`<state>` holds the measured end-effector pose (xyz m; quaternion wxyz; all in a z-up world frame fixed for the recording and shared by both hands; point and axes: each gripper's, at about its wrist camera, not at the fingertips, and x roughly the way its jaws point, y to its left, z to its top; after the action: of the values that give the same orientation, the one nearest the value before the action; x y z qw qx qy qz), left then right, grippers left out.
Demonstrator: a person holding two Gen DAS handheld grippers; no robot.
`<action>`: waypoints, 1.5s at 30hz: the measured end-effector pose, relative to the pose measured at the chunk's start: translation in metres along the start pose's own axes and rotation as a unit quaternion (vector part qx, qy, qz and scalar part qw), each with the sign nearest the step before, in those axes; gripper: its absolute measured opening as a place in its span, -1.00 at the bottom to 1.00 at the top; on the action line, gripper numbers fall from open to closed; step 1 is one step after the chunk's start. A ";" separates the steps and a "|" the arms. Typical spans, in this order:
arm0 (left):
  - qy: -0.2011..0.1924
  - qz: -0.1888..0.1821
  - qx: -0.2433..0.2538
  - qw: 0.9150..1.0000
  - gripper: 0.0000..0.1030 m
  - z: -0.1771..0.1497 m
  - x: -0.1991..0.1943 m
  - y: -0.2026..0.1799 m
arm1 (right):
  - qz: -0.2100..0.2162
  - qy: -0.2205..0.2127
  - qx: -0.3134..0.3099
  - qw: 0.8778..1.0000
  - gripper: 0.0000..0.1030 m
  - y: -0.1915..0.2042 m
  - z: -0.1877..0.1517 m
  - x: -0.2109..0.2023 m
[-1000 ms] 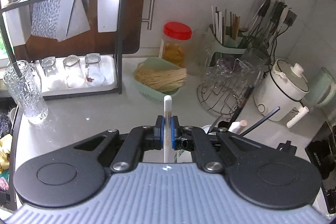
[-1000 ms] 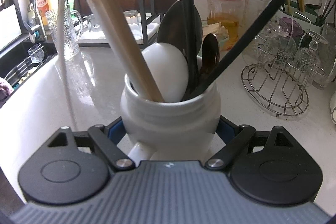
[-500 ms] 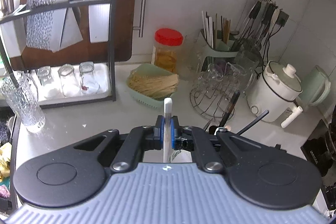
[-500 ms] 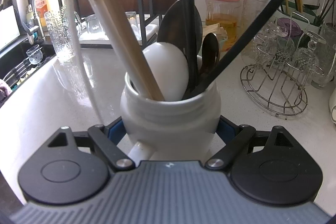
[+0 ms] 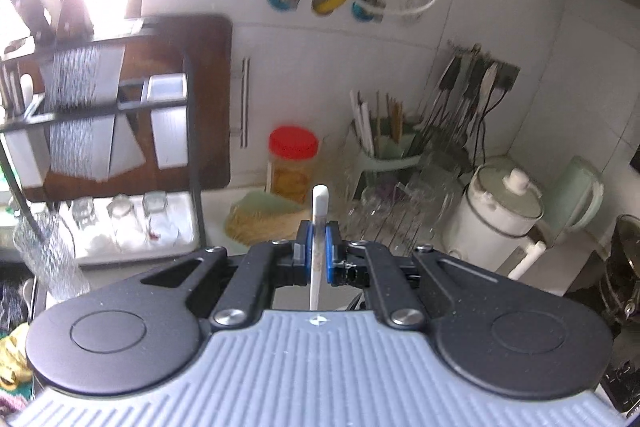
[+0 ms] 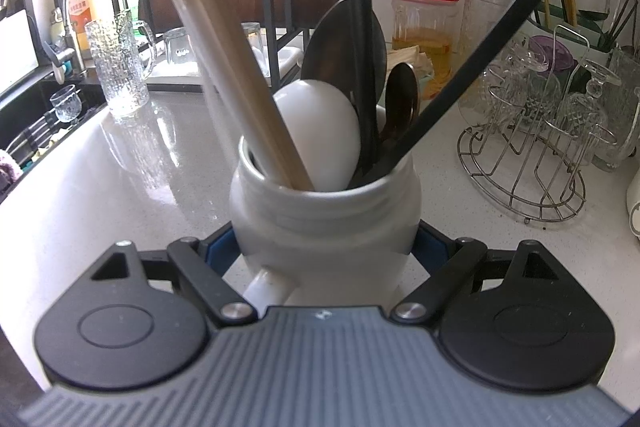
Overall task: Organize utensils
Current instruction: 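Lift the thin white stick with the left tool and carry it over the mug, then lower the thin white stick into the mug and open the left tool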
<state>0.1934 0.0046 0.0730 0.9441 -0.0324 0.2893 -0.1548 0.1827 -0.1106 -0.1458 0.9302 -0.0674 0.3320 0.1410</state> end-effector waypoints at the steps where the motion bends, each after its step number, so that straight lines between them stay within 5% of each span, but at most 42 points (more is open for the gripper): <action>1: -0.004 -0.002 0.004 1.000 -0.86 0.004 -0.003 -0.003 | 0.000 0.000 0.000 1.000 0.77 0.000 0.000 0.000; 13: -0.045 -0.027 0.039 0.998 -0.86 0.034 -0.028 -0.035 | 0.001 -0.003 -0.004 1.000 0.77 -0.001 0.000 0.001; 22: -0.029 -0.034 0.040 0.998 -0.86 0.022 0.000 -0.044 | 0.003 -0.005 -0.007 1.000 0.77 0.001 -0.001 0.001; 34: 0.072 -0.044 0.064 0.994 -0.86 0.007 0.051 -0.049 | 0.002 -0.006 -0.006 1.000 0.77 0.002 0.000 0.002; 40: 0.180 -0.064 0.082 0.978 -0.86 0.004 0.084 -0.058 | 0.002 -0.005 -0.007 1.000 0.77 0.003 0.001 0.003; 45: 0.215 -0.056 0.111 0.969 -0.86 0.002 0.099 -0.066 | 0.002 -0.004 -0.006 1.000 0.77 0.003 0.001 0.003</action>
<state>0.2543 -0.0892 0.0314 0.8471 0.0904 0.4644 -0.2421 0.1844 -0.1068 -0.1468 0.9309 -0.0720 0.3275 0.1447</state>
